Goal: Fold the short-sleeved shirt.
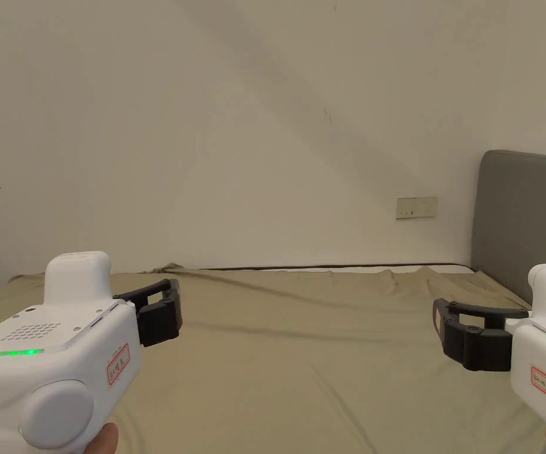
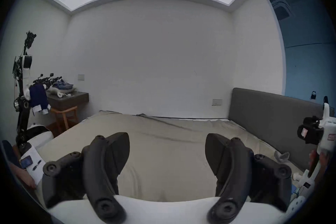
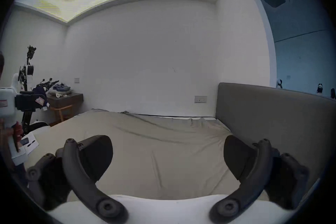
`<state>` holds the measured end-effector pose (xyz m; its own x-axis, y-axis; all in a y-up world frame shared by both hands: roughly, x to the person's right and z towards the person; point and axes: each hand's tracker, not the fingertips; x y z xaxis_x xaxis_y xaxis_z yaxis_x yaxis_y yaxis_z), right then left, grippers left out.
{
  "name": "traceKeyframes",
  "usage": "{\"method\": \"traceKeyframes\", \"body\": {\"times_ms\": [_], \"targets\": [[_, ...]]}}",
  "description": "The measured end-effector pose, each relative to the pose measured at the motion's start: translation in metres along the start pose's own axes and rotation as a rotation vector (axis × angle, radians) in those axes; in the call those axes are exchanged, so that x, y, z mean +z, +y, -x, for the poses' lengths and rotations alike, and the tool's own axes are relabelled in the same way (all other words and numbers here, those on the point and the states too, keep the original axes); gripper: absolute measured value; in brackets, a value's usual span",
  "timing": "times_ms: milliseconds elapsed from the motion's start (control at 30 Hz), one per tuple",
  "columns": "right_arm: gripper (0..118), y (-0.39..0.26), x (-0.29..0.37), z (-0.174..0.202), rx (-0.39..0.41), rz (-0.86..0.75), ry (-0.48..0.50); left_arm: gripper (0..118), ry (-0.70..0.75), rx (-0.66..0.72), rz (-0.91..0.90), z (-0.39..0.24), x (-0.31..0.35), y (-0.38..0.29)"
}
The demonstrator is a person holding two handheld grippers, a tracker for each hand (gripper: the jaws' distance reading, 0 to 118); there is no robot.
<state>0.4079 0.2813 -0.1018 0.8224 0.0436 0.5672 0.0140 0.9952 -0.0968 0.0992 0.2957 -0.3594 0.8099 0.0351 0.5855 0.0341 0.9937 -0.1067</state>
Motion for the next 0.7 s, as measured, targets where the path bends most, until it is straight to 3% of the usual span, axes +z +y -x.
{"method": "traceKeyframes", "body": {"times_ms": [100, 200, 333, 400, 500, 600, 667, 700], "targets": [[118, 0.001, 0.002, 0.004, 0.062, -0.036, -0.028, 108, 0.083, 0.003, 0.017, 0.001, -0.003, -0.002], [118, -0.003, 0.001, -0.001, 0.070, -0.054, -0.032, 111, 0.058, 0.002, -0.074, 0.007, 0.004, -0.003], [118, -0.004, 0.003, -0.007, -0.059, 0.002, 0.110, 117, 0.054, 0.068, -0.155, 0.012, 0.013, 0.003], [118, -0.007, 0.006, -0.009, -0.073, 0.017, 0.170, 117, 0.064, 0.085, -0.160, 0.014, 0.016, 0.007], [118, -0.008, 0.013, -0.008, -0.087, -0.076, 0.150, 117, 0.052, 0.070, -0.163, 0.016, 0.018, 0.011], [118, 0.004, 0.017, -0.010, -0.141, -0.055, 0.274, 117, 0.175, 0.005, -0.192, 0.010, 0.021, 0.012], [118, 0.013, 0.022, -0.009, -0.157, -0.057, 0.258, 117, 0.233, -0.031, -0.199, 0.006, 0.020, 0.013], [118, 0.016, 0.025, -0.005, -0.159, -0.105, 0.183, 117, 0.240, -0.042, -0.202, 0.004, 0.020, 0.013]]}}
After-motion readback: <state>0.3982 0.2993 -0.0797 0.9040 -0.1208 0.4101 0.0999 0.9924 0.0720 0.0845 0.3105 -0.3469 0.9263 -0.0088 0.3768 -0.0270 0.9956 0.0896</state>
